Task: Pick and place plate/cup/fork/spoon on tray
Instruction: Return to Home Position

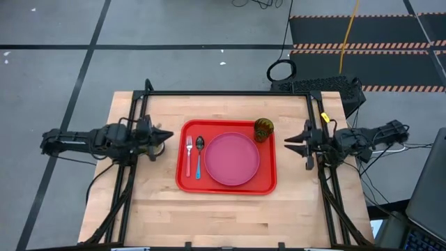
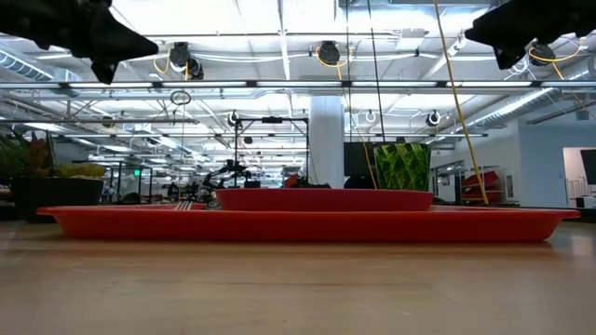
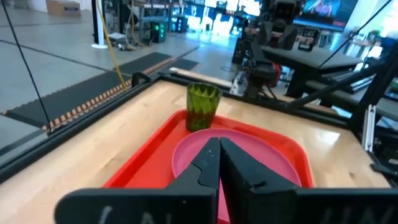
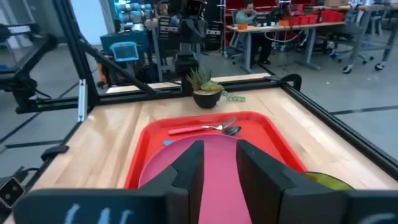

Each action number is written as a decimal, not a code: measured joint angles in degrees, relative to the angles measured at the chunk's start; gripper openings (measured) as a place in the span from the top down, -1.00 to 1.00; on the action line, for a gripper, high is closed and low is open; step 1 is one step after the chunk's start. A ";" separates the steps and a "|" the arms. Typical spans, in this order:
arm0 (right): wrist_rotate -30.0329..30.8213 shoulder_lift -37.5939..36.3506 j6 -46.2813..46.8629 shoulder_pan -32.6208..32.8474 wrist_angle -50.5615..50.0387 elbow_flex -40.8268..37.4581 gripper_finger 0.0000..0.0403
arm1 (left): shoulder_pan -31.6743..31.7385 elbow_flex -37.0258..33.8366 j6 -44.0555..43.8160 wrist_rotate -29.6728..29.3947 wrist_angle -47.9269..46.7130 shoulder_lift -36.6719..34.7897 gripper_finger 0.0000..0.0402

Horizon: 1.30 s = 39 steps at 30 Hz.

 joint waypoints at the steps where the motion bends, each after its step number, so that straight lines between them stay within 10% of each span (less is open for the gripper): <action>1: 0.20 -0.40 -0.26 0.44 -0.04 -0.20 0.58 | -0.79 -0.33 -0.12 -0.90 0.03 -0.73 0.96; 22: 0.81 -11.86 -4.97 4.16 14.98 -16.83 0.79 | -9.29 -10.79 -3.32 -7.15 -3.89 -15.93 0.98; 28: -11.82 -11.96 -10.98 3.08 27.27 -23.56 0.98 | -9.48 -11.51 -0.54 -6.87 -3.98 -19.62 0.99; 39: -15.61 -12.40 -8.52 -2.26 24.33 -24.80 1.00 | -9.47 -11.51 0.06 -4.25 -10.32 -19.56 0.99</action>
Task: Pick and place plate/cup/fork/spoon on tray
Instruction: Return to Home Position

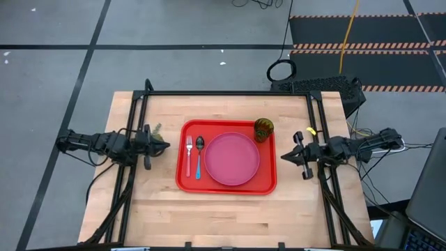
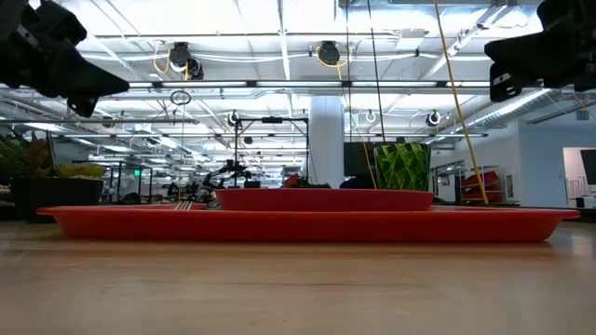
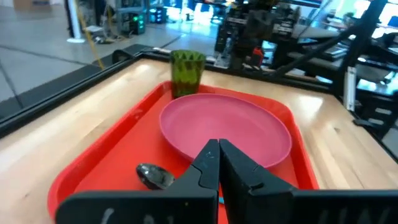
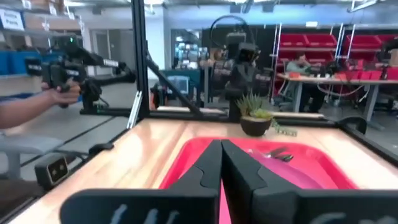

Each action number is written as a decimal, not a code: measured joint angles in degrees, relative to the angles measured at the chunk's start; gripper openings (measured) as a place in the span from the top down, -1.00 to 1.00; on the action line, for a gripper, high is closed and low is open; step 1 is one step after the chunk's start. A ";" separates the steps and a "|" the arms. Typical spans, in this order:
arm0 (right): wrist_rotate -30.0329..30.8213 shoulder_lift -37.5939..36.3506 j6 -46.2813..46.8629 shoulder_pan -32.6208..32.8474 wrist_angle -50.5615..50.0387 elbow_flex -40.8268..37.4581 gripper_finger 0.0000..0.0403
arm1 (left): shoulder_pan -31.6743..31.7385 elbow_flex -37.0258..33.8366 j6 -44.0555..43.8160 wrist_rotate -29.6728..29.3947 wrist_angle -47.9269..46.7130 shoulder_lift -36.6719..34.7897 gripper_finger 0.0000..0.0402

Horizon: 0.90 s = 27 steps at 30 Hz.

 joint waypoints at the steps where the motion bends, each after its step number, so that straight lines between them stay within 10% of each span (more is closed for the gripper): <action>1: 0.00 -0.07 -0.12 -0.19 0.37 -0.02 1.00 | 0.02 0.00 0.88 0.75 0.43 0.00 0.99; 18: -0.04 -0.04 3.12 -3.53 0.59 -0.15 1.00 | 0.00 -0.40 5.44 10.54 3.21 0.22 0.93; 27: 0.07 -0.03 4.35 -3.51 0.95 -0.15 1.00 | -1.12 -4.98 11.52 25.59 7.01 0.50 0.95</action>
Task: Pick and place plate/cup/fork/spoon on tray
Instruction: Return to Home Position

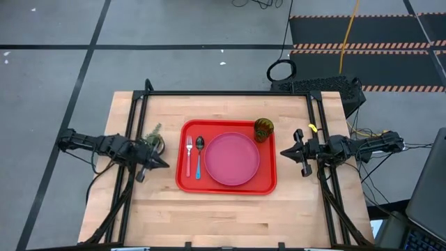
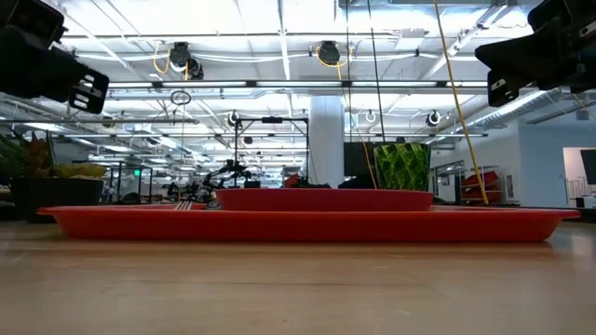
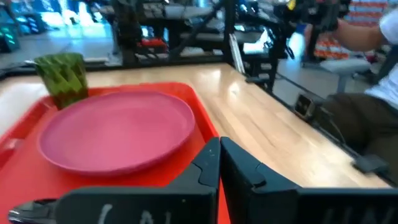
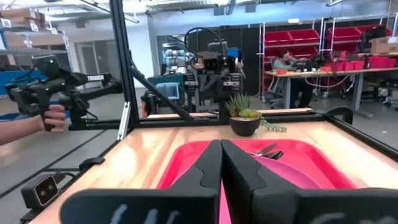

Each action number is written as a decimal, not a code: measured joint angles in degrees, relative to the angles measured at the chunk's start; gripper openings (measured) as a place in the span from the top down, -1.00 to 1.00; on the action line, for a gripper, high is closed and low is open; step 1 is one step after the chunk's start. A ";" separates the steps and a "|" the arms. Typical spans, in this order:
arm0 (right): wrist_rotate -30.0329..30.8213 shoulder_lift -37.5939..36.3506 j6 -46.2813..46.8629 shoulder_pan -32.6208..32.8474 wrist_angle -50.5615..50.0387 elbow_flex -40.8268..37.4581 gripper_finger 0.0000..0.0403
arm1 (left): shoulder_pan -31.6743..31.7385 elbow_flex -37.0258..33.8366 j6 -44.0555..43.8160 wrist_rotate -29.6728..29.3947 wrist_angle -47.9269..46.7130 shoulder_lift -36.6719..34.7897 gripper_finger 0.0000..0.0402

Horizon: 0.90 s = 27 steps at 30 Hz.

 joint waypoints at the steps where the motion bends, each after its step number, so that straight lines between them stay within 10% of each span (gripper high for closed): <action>1: 0.04 0.01 -0.02 0.00 -0.01 -0.02 1.00 | 0.00 0.01 -0.43 -0.69 0.76 0.02 0.96; 27: 0.08 0.01 -0.12 0.00 0.01 -0.06 1.00 | 0.04 0.08 1.60 -1.82 1.30 0.05 0.85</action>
